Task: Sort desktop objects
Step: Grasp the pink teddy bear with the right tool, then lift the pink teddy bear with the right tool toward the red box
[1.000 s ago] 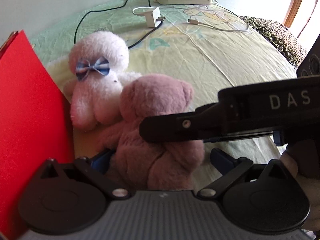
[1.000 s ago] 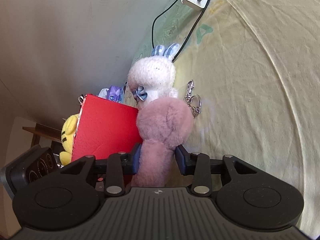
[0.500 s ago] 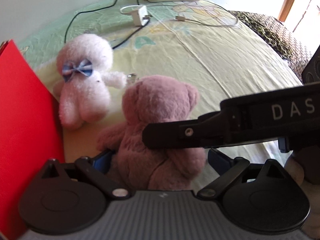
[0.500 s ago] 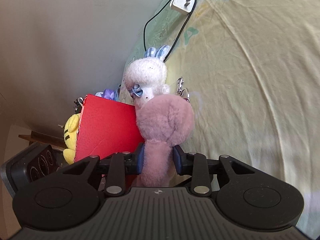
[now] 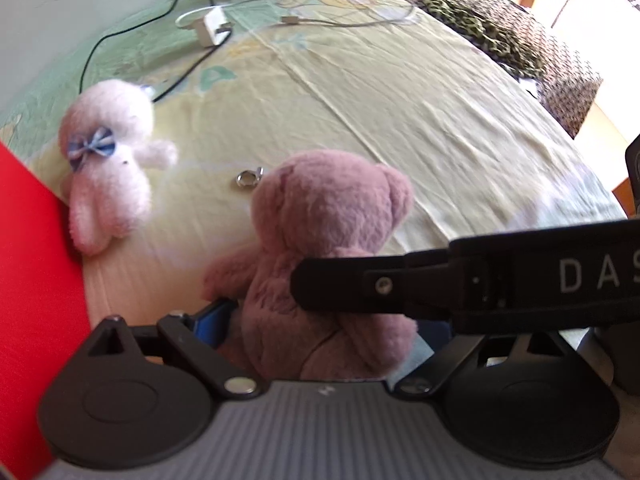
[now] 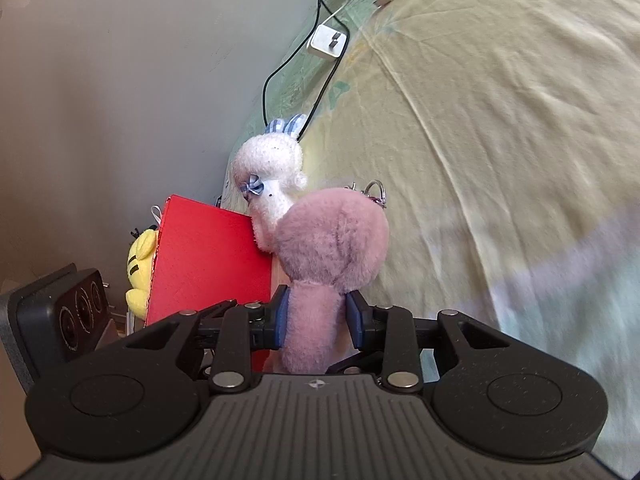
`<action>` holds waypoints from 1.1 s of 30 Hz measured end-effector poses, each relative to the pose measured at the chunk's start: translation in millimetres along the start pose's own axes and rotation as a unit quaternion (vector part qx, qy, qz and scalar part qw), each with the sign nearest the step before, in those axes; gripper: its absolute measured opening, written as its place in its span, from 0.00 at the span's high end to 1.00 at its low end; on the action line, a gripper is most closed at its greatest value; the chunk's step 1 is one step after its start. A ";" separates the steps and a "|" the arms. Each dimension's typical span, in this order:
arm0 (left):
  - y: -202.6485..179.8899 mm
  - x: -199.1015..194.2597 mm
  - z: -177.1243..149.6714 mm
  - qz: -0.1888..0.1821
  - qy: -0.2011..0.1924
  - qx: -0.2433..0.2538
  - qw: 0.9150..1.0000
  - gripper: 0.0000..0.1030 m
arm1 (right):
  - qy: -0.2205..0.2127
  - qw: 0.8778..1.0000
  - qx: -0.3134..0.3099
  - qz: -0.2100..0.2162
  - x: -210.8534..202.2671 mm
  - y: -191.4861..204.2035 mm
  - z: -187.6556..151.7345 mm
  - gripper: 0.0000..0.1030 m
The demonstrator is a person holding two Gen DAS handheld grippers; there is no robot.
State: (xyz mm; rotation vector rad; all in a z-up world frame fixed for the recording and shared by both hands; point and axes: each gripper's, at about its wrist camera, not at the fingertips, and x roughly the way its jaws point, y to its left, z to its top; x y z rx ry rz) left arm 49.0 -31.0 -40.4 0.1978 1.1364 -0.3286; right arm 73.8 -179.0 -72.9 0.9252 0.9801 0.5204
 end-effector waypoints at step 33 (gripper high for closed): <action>-6.6 -52.5 -59.7 -0.072 0.001 0.097 0.993 0.11 | -0.116 0.992 0.039 -0.043 -28.3 46.9 -91.0 0.69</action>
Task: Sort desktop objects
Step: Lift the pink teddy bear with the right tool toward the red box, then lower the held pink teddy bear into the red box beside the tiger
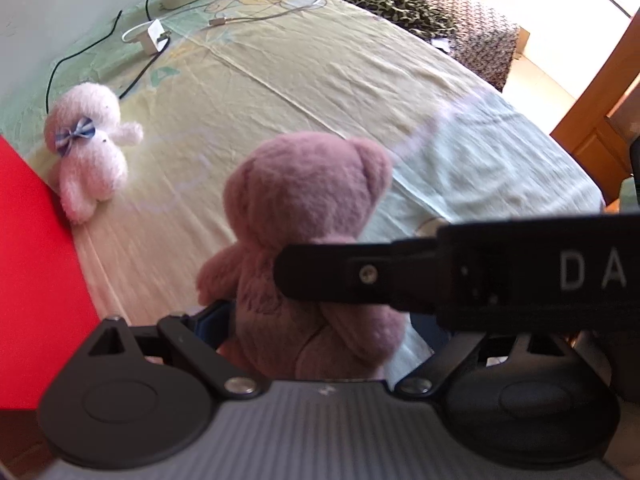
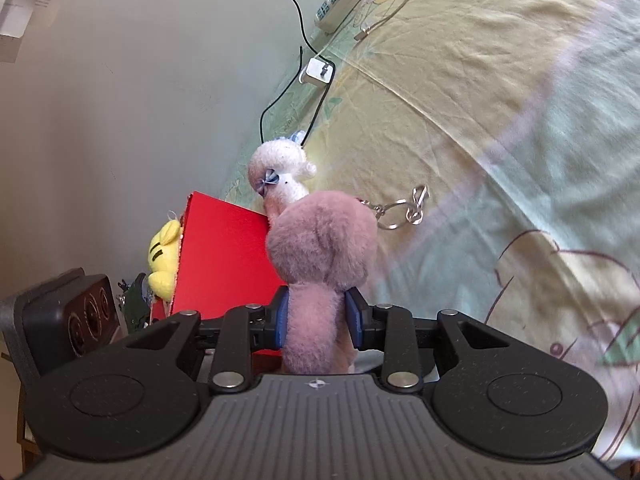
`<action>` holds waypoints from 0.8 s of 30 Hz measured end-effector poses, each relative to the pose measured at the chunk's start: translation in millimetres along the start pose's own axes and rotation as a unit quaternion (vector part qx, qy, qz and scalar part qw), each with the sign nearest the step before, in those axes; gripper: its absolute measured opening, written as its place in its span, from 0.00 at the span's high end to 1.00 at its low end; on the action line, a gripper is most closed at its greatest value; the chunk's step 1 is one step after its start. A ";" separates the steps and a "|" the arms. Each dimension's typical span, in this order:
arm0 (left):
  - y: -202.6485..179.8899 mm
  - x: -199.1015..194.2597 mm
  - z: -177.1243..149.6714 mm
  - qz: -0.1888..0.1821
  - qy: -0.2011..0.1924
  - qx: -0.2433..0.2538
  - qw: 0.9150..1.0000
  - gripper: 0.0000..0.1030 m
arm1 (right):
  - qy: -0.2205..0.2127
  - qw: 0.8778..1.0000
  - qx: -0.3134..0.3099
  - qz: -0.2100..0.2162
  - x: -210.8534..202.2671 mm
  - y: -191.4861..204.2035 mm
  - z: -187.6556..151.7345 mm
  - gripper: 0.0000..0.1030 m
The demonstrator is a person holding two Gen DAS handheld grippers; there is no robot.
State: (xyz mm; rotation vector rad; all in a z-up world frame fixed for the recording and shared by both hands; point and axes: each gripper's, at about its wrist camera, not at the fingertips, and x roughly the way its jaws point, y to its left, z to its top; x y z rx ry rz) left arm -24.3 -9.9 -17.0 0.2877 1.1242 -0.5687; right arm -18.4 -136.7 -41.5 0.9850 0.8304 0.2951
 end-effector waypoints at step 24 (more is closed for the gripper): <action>54.7 -148.4 -41.3 0.003 -0.201 -0.048 0.978 0.11 | -0.073 0.980 -0.156 0.102 -9.6 139.1 -28.5 0.68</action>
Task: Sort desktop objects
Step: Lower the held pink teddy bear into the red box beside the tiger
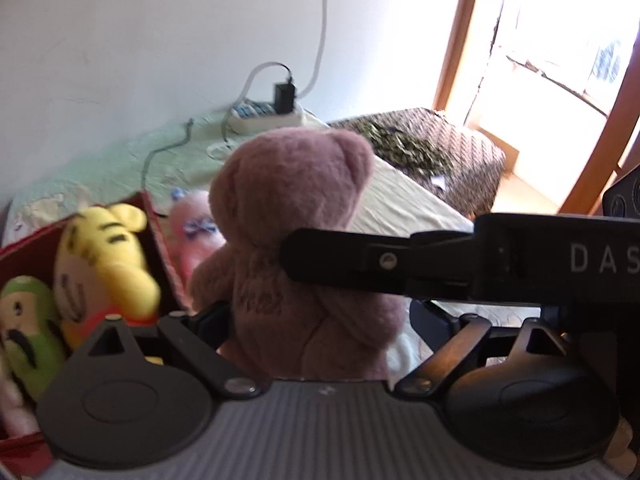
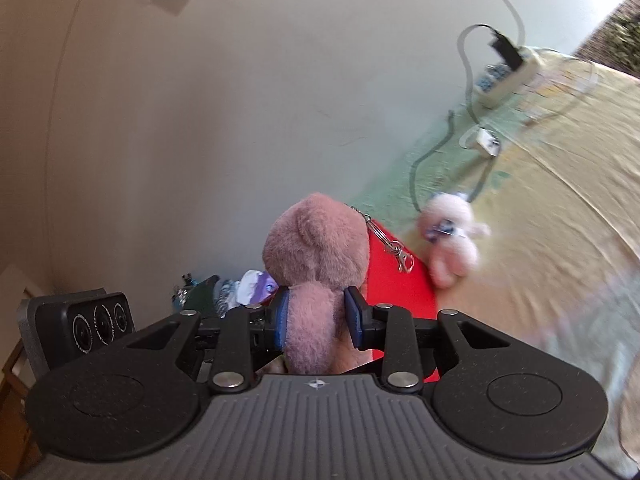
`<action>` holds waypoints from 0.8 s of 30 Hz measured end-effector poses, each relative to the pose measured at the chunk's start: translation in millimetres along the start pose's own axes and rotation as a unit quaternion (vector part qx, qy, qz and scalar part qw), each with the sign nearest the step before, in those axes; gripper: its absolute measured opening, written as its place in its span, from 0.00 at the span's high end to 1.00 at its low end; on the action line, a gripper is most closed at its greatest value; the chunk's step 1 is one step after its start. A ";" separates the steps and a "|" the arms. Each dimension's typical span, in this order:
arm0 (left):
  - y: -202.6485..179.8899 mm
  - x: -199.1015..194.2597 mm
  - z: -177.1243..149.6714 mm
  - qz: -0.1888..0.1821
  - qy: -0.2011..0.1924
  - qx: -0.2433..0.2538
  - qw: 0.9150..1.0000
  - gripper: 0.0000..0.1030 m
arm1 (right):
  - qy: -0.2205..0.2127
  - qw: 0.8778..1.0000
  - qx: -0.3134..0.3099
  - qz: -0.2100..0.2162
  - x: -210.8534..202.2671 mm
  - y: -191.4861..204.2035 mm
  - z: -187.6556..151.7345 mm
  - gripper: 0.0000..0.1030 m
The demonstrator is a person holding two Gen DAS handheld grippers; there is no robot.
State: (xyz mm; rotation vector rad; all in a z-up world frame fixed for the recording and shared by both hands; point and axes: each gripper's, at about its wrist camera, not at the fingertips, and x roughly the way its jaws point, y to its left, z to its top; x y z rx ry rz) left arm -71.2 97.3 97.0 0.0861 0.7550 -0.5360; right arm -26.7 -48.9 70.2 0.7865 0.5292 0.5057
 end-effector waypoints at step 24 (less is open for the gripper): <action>123.7 -37.4 -2.9 0.092 -0.081 -0.078 0.989 0.11 | 0.046 0.986 -0.146 0.065 116.6 60.0 -10.9 0.68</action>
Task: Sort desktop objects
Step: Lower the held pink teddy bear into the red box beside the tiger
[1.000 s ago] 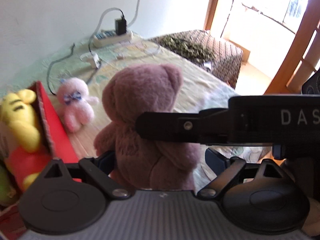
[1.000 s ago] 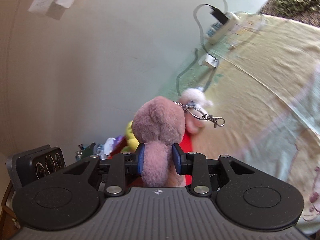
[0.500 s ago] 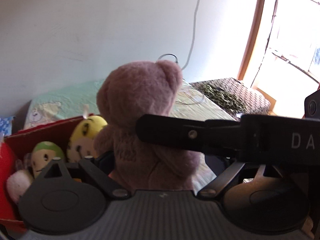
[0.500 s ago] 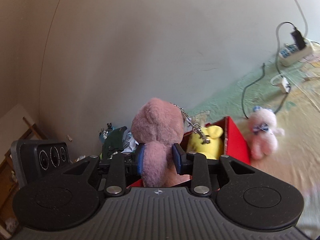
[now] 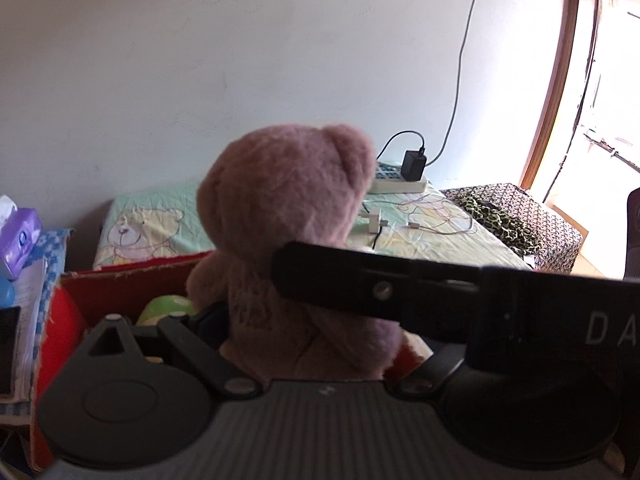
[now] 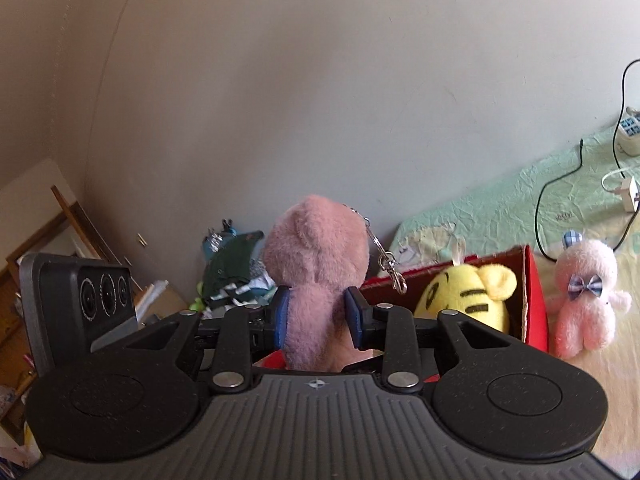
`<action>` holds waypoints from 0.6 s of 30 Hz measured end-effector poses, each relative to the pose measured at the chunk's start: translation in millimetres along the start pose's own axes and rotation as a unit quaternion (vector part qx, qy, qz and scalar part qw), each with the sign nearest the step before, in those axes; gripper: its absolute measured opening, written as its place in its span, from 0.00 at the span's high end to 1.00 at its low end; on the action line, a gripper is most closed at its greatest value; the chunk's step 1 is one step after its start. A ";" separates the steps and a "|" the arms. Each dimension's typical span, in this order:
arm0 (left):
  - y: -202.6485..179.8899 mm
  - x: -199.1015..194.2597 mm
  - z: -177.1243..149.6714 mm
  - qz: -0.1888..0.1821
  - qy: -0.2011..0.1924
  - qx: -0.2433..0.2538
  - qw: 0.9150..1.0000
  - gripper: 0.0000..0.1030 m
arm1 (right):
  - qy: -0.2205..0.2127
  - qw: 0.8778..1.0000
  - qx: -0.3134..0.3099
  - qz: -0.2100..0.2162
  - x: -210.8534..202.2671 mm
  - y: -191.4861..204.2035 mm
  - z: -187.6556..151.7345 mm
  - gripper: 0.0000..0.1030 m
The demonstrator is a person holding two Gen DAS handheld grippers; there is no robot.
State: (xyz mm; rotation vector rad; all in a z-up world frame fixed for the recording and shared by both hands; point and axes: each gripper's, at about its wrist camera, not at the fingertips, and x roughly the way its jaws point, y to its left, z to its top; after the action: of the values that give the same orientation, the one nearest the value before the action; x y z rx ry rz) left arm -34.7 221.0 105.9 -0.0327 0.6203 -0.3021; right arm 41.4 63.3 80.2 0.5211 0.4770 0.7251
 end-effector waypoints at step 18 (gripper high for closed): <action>45.3 47.8 -13.3 -0.004 0.047 -0.036 0.998 0.12 | 0.060 0.996 0.021 -0.065 38.9 -19.6 -9.0 0.69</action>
State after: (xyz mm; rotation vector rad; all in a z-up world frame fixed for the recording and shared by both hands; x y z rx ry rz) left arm 6.7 251.3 62.5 -0.0902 0.7238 -0.2912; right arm 71.3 81.4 52.9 0.4833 0.6331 0.6245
